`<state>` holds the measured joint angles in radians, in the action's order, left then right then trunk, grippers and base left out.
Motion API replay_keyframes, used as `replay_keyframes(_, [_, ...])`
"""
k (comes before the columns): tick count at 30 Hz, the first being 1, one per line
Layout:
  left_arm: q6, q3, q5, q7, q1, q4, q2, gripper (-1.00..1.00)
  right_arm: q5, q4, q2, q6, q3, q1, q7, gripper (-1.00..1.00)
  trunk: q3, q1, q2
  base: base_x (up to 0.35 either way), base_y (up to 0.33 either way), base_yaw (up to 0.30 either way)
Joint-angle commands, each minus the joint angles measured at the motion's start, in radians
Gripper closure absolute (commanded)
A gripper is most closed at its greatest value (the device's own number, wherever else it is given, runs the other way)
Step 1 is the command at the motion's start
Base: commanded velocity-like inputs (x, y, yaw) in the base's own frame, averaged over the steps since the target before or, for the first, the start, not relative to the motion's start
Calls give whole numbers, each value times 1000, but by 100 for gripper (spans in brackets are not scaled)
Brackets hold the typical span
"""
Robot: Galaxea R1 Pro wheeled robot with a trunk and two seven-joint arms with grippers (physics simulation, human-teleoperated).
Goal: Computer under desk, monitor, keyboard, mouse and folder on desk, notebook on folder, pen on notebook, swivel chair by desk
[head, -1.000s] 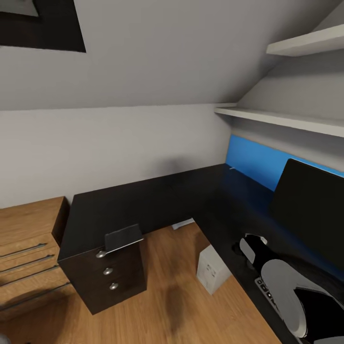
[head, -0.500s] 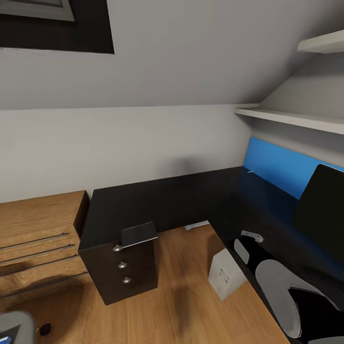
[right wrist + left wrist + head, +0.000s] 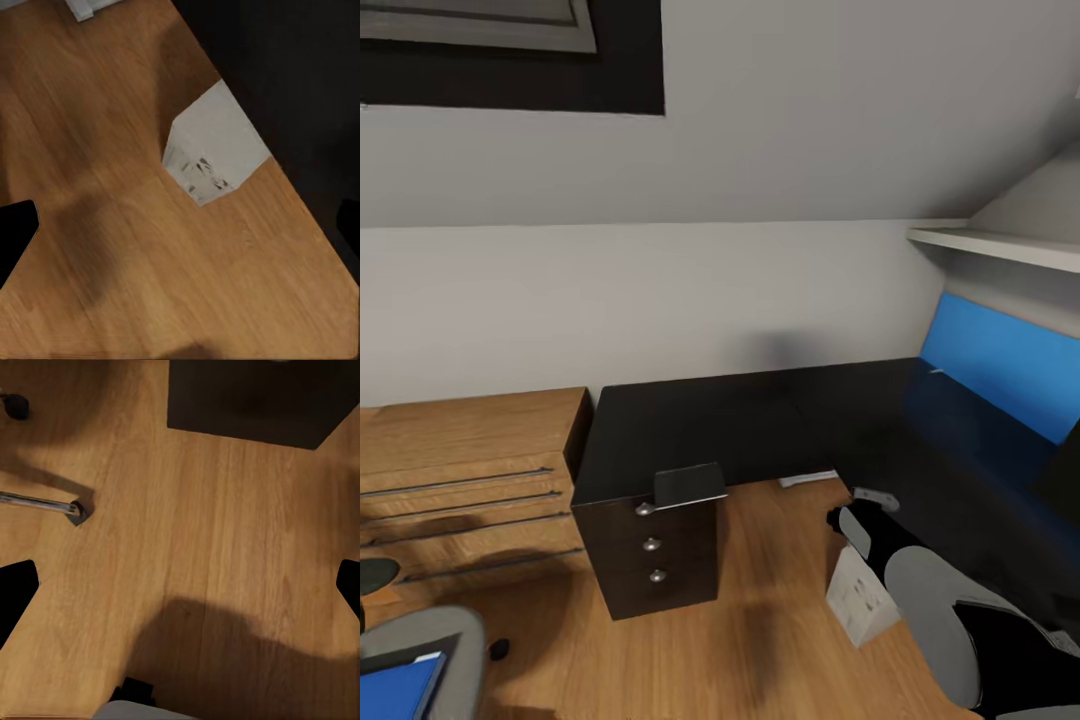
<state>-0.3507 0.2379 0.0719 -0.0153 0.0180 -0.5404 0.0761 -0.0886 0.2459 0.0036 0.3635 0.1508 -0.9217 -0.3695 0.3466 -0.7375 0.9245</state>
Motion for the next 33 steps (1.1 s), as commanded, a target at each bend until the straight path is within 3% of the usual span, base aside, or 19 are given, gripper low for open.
replay_keyframes(1, [-1,1,7,-2,0,-1,1,-100,2,-1,4,-3,0,0,-5,-100,1,0,1,0,0,272])
replay_keyframes(6, [1,1,8,-1,0,1,0,-100,59,-39,26,-85,-1,0,-5,-100,1,0,1,0,0,272])
replay_keyframes(10, [2,0,8,0,0,1,-1,-100,76,-95,38,-164,-3,0,-4,-100,1,0,1,0,0,272])
replay_keyframes(15, [7,1,8,0,0,1,-1,-100,103,-220,60,-344,-5,1,0,-100,1,0,1,0,0,262])
replay_keyframes(18, [8,1,8,0,0,1,0,-100,133,-248,67,-411,-5,13,1,-100,1,0,1,0,0,172])
replay_keyframes(26, [9,0,6,-1,0,20,1,-100,172,-265,79,-475,-5,120,3,-100,1,0,1,0,0,48])
replay_keyframes(33, [8,1,5,-2,0,28,1,-100,182,-267,75,-524,-5,189,3,-100,1,0,1,0,0,6])
